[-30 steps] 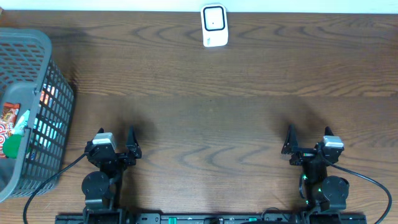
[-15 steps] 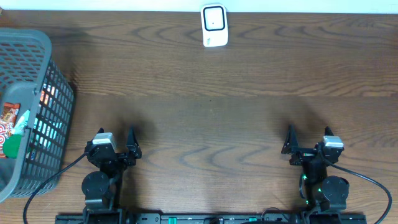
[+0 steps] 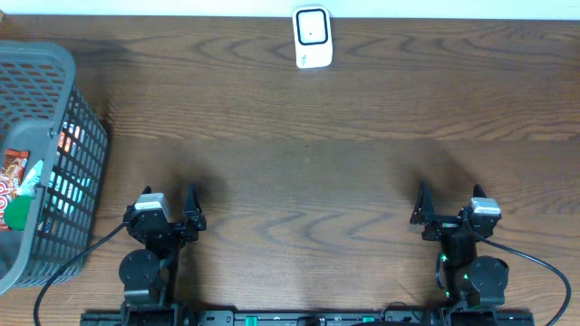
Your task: Scan the item barcode
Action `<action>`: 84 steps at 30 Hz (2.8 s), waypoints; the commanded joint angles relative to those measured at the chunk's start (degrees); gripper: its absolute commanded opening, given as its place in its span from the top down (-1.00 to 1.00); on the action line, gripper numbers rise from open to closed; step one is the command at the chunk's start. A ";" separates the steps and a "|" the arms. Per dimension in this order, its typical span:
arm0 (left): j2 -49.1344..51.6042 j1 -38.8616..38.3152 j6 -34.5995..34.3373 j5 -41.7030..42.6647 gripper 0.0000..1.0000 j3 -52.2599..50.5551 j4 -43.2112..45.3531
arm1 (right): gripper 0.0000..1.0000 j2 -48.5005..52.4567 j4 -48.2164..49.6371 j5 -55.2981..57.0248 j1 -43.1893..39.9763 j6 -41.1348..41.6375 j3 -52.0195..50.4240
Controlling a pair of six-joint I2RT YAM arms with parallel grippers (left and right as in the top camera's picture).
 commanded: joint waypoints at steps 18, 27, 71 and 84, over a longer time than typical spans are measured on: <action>0.07 0.09 1.18 -0.02 -0.70 -1.44 -1.16 | -0.98 -0.26 -0.20 0.72 0.44 0.83 -0.09; 0.07 0.09 1.18 -0.04 -0.70 -1.44 -1.14 | -0.98 -0.26 -0.20 0.72 0.44 0.83 -0.09; 65.70 10.49 -15.54 -1.97 -0.70 97.15 -55.36 | -0.98 -0.26 -0.20 0.72 0.44 0.83 -0.09; 81.72 44.81 -27.45 -2.10 -0.70 105.72 -73.88 | -0.98 -0.26 -0.20 0.72 0.44 0.83 -0.09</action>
